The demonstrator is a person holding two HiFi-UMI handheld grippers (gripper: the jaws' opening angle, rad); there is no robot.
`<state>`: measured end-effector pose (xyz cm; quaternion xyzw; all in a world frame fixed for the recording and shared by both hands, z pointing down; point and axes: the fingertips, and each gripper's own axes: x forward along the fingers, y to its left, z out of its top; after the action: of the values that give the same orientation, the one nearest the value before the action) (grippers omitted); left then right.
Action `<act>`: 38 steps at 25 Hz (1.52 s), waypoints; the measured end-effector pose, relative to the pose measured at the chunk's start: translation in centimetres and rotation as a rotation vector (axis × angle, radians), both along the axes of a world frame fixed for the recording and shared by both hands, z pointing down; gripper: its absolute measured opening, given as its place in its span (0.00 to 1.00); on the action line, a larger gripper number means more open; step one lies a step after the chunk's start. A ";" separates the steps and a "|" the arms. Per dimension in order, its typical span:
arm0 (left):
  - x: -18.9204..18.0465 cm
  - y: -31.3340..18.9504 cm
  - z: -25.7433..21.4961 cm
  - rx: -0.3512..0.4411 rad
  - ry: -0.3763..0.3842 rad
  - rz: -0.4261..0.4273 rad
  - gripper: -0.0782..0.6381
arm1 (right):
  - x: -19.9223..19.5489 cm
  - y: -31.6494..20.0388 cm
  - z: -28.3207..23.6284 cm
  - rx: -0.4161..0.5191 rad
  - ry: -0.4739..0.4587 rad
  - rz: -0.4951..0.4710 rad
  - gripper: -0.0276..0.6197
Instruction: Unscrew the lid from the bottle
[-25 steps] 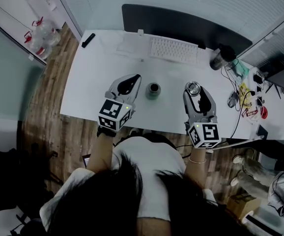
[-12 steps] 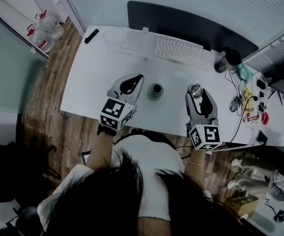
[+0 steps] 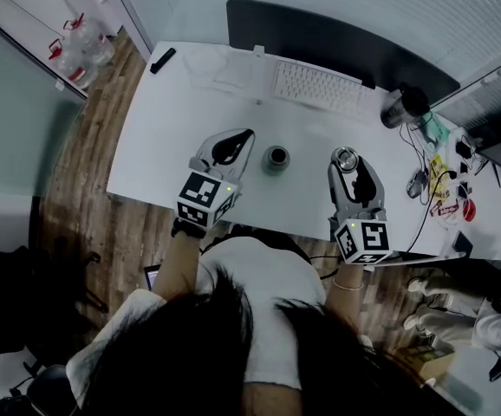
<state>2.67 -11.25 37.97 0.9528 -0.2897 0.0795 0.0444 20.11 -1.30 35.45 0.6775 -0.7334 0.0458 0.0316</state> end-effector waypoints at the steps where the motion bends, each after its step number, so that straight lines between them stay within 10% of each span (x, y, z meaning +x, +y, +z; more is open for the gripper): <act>1: 0.0 0.0 0.0 -0.001 0.000 0.000 0.19 | 0.0 0.0 0.0 -0.001 -0.001 -0.001 0.40; 38: 0.3 0.2 -1.4 0.065 -0.021 0.031 0.19 | 0.2 1.1 0.6 0.000 -0.009 0.009 0.39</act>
<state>2.98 -11.04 36.58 0.9573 -0.2776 0.0806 0.0091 20.34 -0.18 36.02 0.6804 -0.7306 0.0490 0.0278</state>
